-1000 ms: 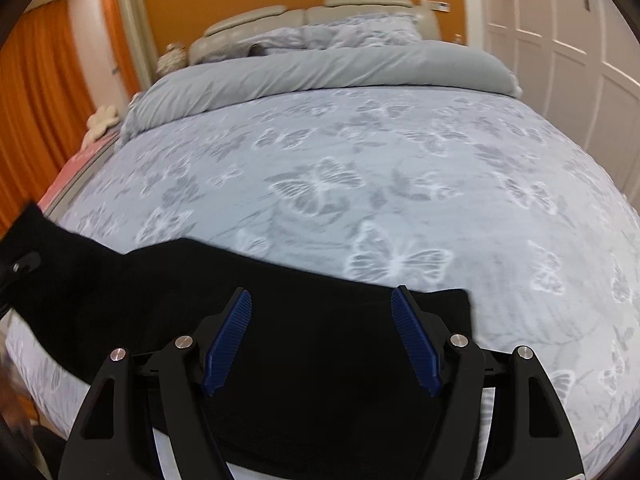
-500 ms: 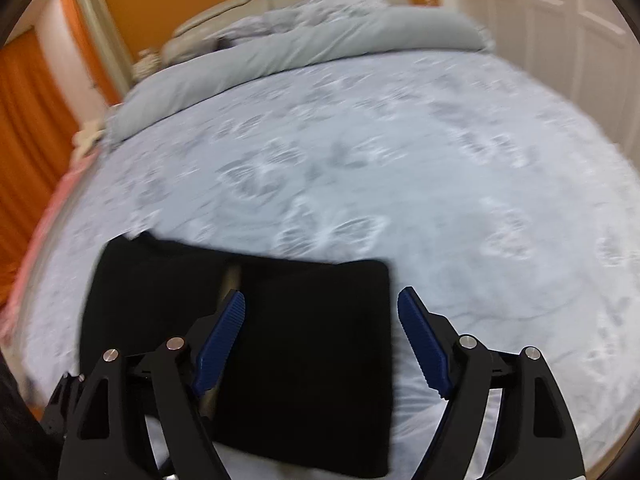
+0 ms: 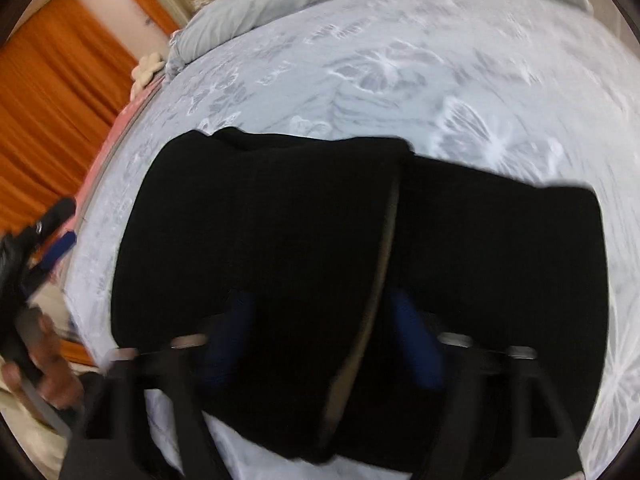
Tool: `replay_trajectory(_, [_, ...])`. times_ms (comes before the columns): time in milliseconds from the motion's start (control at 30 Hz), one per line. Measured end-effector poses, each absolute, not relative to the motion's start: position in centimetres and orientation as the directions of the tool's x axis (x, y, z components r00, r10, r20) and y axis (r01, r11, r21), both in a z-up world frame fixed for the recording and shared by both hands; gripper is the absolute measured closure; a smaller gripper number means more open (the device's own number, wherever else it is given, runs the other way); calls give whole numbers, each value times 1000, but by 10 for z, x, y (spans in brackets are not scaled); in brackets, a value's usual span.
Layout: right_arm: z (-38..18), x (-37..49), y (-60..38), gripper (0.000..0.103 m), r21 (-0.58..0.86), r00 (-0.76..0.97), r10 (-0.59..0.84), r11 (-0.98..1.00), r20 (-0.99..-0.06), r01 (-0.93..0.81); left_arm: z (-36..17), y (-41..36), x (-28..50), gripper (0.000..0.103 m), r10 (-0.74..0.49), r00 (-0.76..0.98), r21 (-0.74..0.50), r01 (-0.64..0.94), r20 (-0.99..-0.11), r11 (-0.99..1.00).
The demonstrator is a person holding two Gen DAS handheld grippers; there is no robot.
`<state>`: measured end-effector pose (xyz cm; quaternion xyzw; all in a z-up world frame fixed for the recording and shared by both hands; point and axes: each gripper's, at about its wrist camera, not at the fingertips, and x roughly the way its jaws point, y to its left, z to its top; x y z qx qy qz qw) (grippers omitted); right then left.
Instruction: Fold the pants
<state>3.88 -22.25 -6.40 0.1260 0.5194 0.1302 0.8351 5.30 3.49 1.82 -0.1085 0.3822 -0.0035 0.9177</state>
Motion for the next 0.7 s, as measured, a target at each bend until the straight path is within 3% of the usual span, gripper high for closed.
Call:
replay_trajectory(33, [-61,39,-220,79,347,440,352,933,-826,-96,17,41,53,5,-76,707,-198,-93,-703,976])
replay_trajectory(67, [-54,38,-221,81,360,459,365,927,-810,-102,18,44,49,5,-59,711,-188,-104,-701,977])
replay_trajectory(267, [17,8,-275,86,406,633,378,907,-676,-109,23,54,41,5,-58,717,-184,-98,-695,978])
replay_trajectory(367, [-1,-4,-326,84,381,616,284,924,-735,27,20,46,38,5,-68,710,-170,-74,-701,983])
replay_trajectory(433, [-37,-2,-343,80,309,514,205,943,-833,126,11,35,38,5,-85,689,-166,-51,-720,985])
replay_trajectory(500, [-57,-1,-343,78,291,453,206,948,-867,127,0,21,39,5,-108,654,-157,-17,-749,987])
replay_trajectory(533, [-53,-3,-344,72,295,474,206,948,-856,121,-8,11,39,5,-124,628,-150,12,-768,989])
replay_trajectory(600, [-36,-14,-349,52,284,535,169,948,-828,140,-17,-3,39,5,-143,599,-146,45,-788,988])
replay_trajectory(633, [-30,-21,-352,35,283,565,153,947,-811,150,-19,-8,39,5,-159,591,-155,59,-791,986])
replay_trajectory(667, [-27,-26,-355,25,290,584,148,944,-798,157,-22,-12,39,5,-176,582,-166,72,-794,984])
replay_trajectory(700, [-27,-27,-359,25,301,587,148,938,-796,171,-24,-15,39,5,-188,574,-174,81,-797,981])
